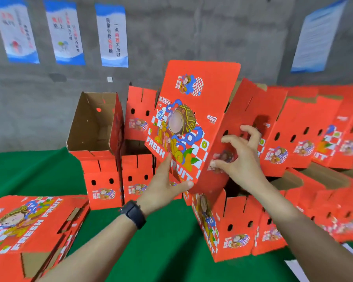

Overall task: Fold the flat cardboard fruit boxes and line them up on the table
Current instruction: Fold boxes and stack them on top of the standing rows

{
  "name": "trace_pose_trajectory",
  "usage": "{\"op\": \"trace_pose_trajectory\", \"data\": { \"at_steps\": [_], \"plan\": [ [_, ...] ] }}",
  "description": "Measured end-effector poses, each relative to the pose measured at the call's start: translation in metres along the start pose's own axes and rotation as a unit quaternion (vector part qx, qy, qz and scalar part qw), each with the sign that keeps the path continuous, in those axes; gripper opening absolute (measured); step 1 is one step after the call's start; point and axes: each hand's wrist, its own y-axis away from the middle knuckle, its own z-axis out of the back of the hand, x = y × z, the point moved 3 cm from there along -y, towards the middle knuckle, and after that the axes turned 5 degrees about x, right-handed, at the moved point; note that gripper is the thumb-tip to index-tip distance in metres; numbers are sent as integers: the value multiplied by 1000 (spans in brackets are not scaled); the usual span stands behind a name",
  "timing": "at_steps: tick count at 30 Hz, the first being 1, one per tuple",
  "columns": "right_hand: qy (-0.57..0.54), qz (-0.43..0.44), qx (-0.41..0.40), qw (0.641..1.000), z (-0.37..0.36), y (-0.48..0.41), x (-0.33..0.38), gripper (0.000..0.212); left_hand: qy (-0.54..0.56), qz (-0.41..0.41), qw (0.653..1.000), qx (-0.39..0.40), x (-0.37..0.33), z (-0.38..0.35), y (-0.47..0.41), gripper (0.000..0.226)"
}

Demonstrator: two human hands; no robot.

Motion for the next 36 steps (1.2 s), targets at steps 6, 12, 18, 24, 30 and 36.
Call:
{"op": "trace_pose_trajectory", "data": {
  "at_steps": [6, 12, 18, 24, 30, 36],
  "plan": [
    [76, -24, -27, 996, 24, -13, -38, 52, -58, -7, 998, 39, -8, -52, -57, 64],
    [151, -85, 8, 985, 32, -7, -77, 52, -91, 47, 990, 98, -7, -91, -85, 78],
    [214, -78, 22, 974, 24, -10, -84, 56, -84, 71, 988, 112, -4, -120, -111, 102],
    [226, -89, 8, 970, 25, -21, -95, 56, -44, 77, 992, 86, 1, -121, -134, 107],
    [223, -90, -4, 971, 26, -35, -98, 55, -46, 63, 994, 72, 2, -115, -151, 105],
    [255, -89, 39, 962, 18, -45, -100, 49, -70, 88, 989, 93, 8, -108, -159, 105]
  ]
}}
